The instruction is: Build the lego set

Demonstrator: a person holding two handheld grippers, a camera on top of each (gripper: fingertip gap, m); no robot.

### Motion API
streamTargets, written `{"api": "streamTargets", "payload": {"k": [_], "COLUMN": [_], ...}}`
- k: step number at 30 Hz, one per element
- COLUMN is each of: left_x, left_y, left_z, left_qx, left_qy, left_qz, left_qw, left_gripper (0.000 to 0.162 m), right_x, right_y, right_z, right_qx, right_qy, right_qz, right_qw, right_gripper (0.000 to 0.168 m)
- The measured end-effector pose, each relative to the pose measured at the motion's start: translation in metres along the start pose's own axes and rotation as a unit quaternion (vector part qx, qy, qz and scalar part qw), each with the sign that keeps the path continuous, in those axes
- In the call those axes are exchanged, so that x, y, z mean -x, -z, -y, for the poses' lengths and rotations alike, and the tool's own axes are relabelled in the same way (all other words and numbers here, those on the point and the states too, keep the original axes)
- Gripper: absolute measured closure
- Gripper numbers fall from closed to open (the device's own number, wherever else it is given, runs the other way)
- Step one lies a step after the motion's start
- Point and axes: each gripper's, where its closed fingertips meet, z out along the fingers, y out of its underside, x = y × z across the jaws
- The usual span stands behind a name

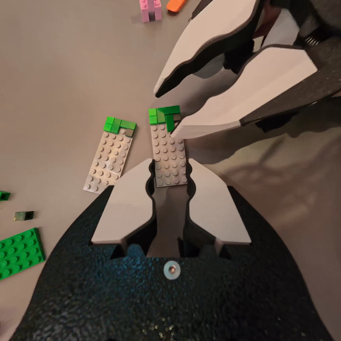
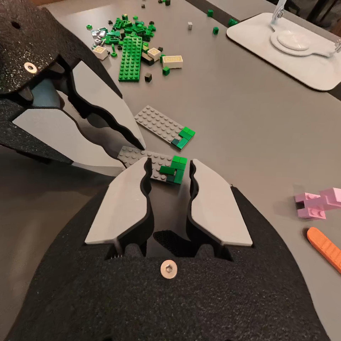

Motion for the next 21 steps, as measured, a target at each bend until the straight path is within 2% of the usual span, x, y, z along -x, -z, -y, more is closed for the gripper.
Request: {"api": "streamTargets", "payload": {"k": [21], "left_x": [0.000], "left_y": [0.002], "left_z": [0.001], "left_qx": [-0.022], "left_qy": [-0.009], "left_qz": [-0.003], "left_qw": [1.000], "left_gripper": [0.131], "right_x": [-0.004], "right_y": [-0.004], "right_z": [-0.014], "right_qx": [0.047], "right_qy": [0.003], "right_qz": [-0.014], "right_qw": [0.999], "right_gripper": [0.140]}}
